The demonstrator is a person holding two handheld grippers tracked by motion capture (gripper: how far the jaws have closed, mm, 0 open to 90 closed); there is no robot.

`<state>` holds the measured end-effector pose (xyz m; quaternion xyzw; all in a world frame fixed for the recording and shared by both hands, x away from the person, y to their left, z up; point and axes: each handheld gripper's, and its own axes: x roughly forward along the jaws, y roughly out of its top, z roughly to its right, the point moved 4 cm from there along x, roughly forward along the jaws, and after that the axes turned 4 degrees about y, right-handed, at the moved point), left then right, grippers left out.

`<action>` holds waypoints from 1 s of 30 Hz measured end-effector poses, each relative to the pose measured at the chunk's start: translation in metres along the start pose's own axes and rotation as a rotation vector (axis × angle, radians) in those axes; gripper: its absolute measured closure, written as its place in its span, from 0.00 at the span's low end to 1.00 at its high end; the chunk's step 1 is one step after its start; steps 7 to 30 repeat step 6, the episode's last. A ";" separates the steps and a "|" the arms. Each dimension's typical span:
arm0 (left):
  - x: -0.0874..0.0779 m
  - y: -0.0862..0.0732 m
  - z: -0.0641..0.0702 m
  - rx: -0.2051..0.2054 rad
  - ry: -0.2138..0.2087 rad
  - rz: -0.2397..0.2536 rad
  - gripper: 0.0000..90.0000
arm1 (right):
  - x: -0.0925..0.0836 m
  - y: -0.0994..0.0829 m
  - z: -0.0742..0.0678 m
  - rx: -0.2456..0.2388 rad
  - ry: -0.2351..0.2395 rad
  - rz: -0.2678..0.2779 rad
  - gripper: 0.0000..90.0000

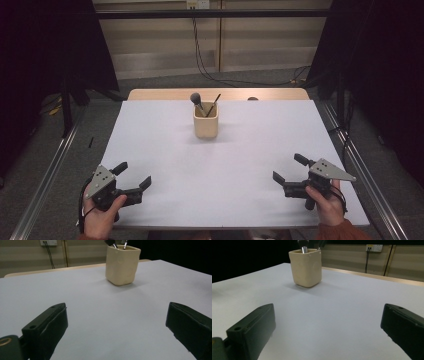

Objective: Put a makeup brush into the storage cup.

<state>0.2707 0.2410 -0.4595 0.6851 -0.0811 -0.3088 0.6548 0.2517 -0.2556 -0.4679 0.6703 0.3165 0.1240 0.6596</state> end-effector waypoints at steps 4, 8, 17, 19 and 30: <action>0.001 -0.001 -0.001 0.005 0.004 -0.008 0.05 | 0.000 -0.001 0.000 0.001 -0.002 -0.002 0.00; 0.002 -0.001 0.000 0.004 0.002 -0.007 0.05 | 0.001 -0.001 0.001 -0.004 -0.003 -0.004 0.00; 0.002 -0.001 0.000 0.004 0.002 -0.007 0.05 | 0.001 -0.001 0.001 -0.004 -0.003 -0.004 0.00; 0.002 -0.001 0.000 0.004 0.002 -0.007 0.05 | 0.001 -0.001 0.001 -0.004 -0.003 -0.004 0.00; 0.002 -0.001 0.000 0.004 0.002 -0.007 0.05 | 0.001 -0.001 0.001 -0.004 -0.003 -0.004 0.00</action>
